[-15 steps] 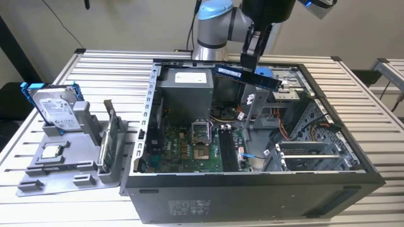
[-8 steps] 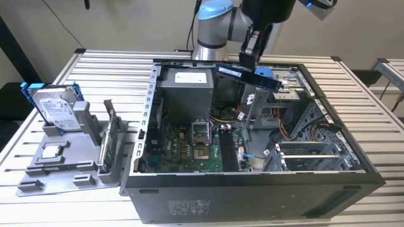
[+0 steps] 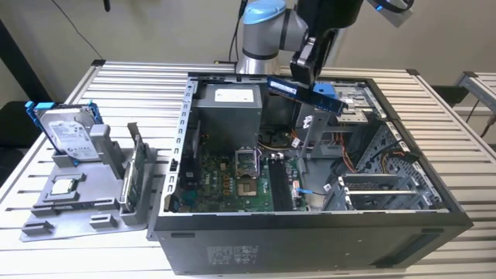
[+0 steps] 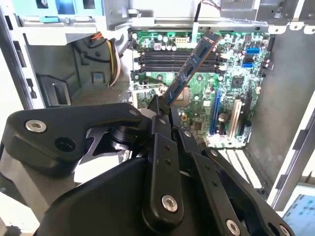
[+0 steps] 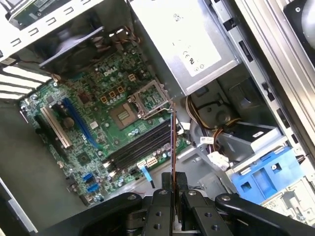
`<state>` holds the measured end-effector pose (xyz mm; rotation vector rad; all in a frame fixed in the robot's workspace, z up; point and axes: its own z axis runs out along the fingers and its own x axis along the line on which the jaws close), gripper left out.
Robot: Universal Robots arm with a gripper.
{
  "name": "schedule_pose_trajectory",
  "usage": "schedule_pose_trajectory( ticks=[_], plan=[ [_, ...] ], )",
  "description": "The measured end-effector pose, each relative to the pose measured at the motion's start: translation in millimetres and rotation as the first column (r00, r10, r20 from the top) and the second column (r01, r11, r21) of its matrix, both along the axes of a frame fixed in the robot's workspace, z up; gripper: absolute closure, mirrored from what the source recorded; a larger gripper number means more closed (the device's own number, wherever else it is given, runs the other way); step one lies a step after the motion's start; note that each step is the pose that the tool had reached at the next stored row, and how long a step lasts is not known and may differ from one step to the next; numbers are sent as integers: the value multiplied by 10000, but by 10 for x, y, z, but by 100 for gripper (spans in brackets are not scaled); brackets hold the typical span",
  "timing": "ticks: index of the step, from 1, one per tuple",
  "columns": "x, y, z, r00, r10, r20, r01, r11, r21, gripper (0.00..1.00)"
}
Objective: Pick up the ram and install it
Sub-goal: 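Insert the ram into the slot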
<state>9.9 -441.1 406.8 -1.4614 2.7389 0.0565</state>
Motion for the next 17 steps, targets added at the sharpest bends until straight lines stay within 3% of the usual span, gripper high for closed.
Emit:
schedule_pose_trajectory(
  ticks=[7,17],
  plan=[
    [0,-4,1,9971,-759,0,759,9971,-2,85],
    [0,-51,0,9884,-1518,0,1518,9884,0,85]
  ],
)
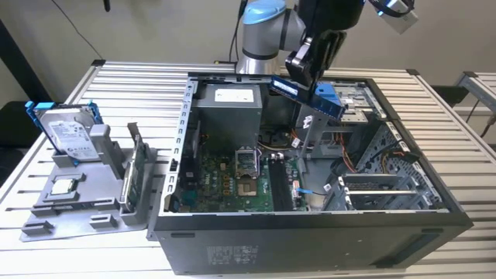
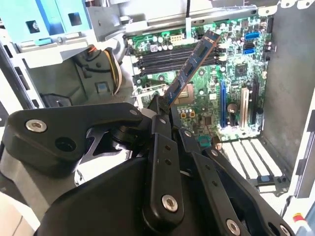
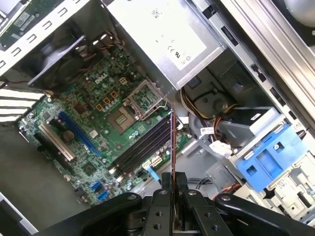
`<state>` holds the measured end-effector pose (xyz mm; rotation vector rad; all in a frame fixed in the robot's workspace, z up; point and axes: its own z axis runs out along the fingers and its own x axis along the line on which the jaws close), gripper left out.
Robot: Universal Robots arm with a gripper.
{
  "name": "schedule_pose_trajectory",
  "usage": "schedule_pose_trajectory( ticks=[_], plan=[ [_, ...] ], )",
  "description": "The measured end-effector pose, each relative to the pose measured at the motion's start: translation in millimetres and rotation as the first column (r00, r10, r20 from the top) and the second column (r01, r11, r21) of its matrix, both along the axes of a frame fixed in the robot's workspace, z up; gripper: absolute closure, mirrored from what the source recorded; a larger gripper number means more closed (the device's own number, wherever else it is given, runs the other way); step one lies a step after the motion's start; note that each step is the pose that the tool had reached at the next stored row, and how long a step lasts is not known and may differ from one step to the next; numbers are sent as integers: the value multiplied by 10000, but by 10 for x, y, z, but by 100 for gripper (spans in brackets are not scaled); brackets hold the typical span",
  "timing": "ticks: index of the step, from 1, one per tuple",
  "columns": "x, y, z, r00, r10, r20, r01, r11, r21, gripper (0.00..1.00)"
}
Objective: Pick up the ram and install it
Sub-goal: 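Insert the ram into the slot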
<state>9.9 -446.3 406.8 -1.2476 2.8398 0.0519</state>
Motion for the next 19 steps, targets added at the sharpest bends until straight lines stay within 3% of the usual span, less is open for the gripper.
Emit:
schedule_pose_trajectory(
  ticks=[10,19],
  plan=[
    [0,-111,0,9983,-586,0,586,9983,-1,85],
    [0,-195,0,9942,-1073,0,1073,9942,0,85]
  ],
)
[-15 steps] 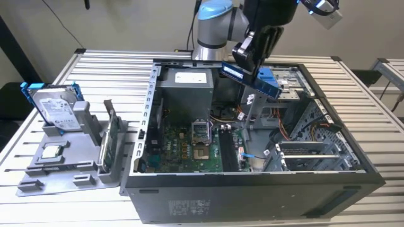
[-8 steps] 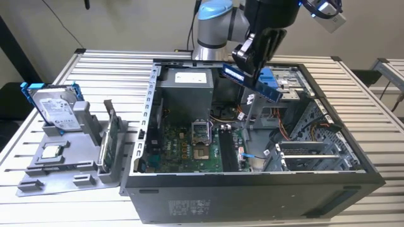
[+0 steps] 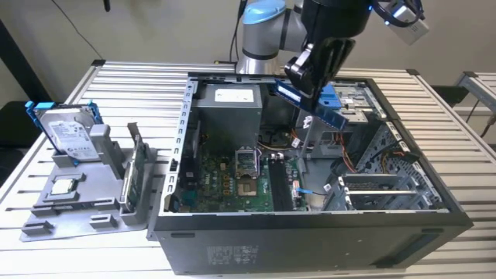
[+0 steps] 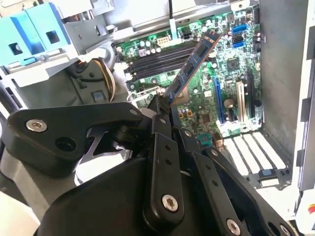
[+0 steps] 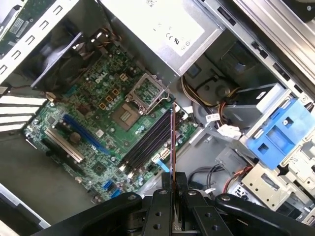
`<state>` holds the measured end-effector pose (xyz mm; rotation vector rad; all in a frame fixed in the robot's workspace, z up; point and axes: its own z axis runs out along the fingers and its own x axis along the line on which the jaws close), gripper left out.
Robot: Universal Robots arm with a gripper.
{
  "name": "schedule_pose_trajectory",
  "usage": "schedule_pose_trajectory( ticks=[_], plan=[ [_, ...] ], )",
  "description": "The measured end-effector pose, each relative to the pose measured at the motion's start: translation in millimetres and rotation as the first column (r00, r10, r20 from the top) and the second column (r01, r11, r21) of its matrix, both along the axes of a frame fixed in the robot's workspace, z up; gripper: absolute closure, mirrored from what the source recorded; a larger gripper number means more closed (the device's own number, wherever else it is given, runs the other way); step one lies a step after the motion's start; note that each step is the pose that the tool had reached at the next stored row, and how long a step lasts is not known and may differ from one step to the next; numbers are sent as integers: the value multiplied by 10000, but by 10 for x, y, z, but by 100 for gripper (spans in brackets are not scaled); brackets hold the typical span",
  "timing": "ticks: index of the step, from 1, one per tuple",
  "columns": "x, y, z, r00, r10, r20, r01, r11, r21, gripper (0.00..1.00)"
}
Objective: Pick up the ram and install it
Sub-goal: 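Insert the ram into the slot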
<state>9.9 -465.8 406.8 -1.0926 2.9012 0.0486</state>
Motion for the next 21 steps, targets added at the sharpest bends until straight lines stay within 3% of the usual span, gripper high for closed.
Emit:
schedule_pose_trajectory(
  ticks=[6,16,21],
  plan=[
    [0,-42,0,9997,-255,0,255,9997,-1,85],
    [0,-48,0,9977,-683,0,683,9977,-1,85],
    [-1,-50,1,9941,-1084,0,1084,9941,-2,85]
  ],
)
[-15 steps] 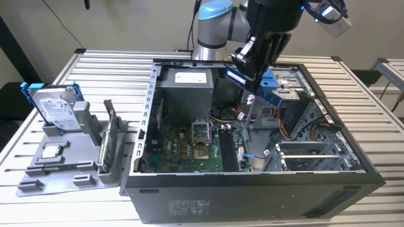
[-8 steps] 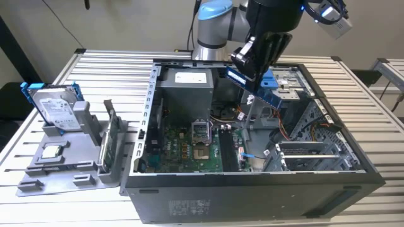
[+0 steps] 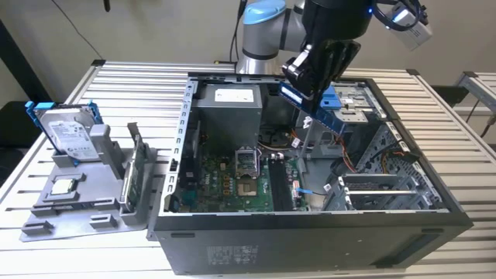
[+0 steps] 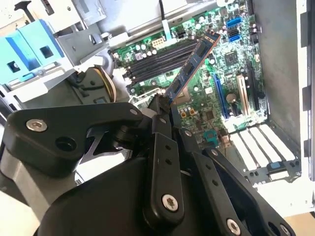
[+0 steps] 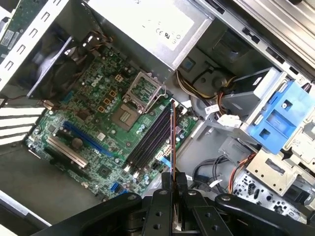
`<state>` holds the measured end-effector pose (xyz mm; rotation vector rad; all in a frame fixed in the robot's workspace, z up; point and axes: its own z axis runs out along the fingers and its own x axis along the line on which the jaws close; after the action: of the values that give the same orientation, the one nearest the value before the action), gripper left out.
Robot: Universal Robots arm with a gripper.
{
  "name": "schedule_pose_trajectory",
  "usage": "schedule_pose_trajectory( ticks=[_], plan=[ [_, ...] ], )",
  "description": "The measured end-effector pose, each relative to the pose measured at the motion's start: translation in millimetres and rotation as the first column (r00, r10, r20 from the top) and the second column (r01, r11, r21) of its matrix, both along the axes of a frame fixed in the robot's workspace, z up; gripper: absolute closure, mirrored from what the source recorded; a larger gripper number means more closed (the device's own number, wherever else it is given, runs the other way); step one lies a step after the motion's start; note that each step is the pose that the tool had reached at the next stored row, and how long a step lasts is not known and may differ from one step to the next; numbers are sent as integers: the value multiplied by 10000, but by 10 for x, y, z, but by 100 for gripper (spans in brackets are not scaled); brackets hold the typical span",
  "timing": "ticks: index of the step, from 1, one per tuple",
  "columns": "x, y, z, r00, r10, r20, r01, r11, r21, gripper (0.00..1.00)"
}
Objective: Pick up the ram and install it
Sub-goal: 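Insert the ram into the slot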
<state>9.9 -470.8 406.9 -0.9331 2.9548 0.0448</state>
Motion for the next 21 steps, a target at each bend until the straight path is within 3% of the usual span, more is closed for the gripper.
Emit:
schedule_pose_trajectory(
  ticks=[21],
  plan=[
    [-21,-1,-1,9947,-1032,-6,1032,9947,1,85]
  ],
)
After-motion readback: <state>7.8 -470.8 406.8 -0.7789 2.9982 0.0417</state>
